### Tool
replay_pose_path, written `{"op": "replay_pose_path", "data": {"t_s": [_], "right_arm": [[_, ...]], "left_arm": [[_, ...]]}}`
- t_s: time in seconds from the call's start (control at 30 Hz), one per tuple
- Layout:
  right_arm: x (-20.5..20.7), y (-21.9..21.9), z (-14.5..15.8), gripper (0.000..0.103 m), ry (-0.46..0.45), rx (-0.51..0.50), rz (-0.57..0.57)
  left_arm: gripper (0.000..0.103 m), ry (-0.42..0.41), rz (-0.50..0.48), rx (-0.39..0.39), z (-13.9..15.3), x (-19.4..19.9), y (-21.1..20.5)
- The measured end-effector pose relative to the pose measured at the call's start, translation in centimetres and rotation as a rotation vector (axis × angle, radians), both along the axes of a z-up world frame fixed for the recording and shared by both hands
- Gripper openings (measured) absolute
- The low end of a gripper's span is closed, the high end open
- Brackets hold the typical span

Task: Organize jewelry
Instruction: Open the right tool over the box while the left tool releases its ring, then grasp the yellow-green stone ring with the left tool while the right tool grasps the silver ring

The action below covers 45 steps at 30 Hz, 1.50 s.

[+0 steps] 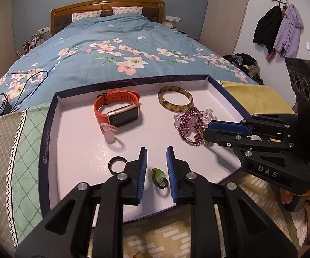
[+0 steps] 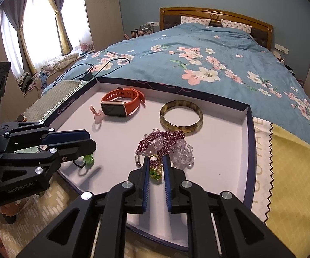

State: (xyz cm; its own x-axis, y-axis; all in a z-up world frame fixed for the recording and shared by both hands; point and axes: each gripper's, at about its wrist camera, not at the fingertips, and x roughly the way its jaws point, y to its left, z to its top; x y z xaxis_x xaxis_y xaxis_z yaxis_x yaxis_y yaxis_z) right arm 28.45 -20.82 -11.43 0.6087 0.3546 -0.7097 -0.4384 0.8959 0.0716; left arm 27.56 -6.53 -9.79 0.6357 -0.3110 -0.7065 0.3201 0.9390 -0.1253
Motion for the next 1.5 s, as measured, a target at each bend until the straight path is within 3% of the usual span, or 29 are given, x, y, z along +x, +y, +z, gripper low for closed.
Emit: {"op": "replay_pose_path", "data": {"t_s": [0.2,0.57,0.83,1.2,1.5], "right_arm": [[-0.6,-0.8,0.9,0.017,-0.013,0.037,-0.012],[-3.0,-2.1,2.8,0.024,-0.037,0.114,-0.012],[-5.8,-2.5,2.8,0.036,-0.022,0.141,0.010],[-8.8,-2.1,0.0,0.045,0.056,0.107,0.022],[-9.8,-1.7,-0.7,0.046,0.077,0.109,0.028]], "left_arm": [[0.029,-0.048,0.006,-0.019,1.2,-0.8,0.5],[0.037,-0.144,0.005,-0.049,4.7,-4.3,2.7],[0.039,-0.184,0.018,-0.031,5.5,-8.0,5.3],[0.040,-0.144,-0.028,0.029,3.3,-12.6,6.5],[0.041,-0.083,-0.069,0.039,1.3,-13.4,5.4]]}}
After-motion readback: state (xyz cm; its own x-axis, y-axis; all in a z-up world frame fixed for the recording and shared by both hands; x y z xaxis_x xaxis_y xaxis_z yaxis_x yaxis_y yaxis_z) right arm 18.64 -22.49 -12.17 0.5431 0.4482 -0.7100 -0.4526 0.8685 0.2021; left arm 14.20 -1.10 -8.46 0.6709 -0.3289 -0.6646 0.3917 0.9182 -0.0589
